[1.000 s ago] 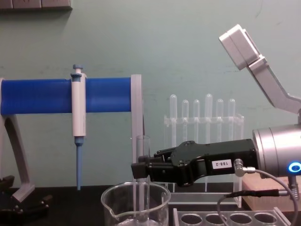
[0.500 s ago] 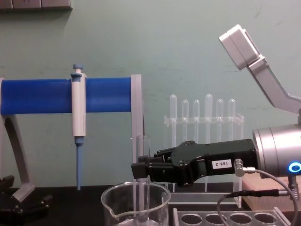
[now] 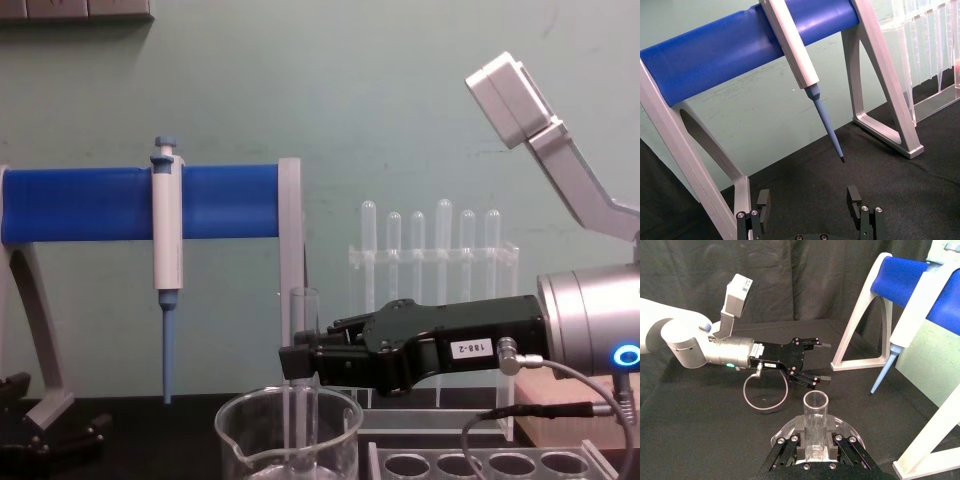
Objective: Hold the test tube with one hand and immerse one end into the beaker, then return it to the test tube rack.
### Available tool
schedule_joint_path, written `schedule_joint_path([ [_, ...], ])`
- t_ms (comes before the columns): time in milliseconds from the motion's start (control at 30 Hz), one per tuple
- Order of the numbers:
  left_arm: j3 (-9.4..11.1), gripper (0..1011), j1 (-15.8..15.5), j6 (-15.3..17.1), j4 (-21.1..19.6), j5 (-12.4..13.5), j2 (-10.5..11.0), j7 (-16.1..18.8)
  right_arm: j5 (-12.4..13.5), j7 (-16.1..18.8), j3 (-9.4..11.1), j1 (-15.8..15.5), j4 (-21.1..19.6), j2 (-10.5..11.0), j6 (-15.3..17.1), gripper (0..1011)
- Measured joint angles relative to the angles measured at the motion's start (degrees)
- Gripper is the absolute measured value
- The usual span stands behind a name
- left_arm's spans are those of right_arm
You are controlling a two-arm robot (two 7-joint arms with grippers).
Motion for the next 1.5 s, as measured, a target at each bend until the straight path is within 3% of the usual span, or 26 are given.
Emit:
schedule_joint_path([
  [1500,0.0,1000,0.0,0.0,0.0,0.0,0.0,0.0,0.0,0.0,0.0,0.0,0.0,0.0,0.0,238],
])
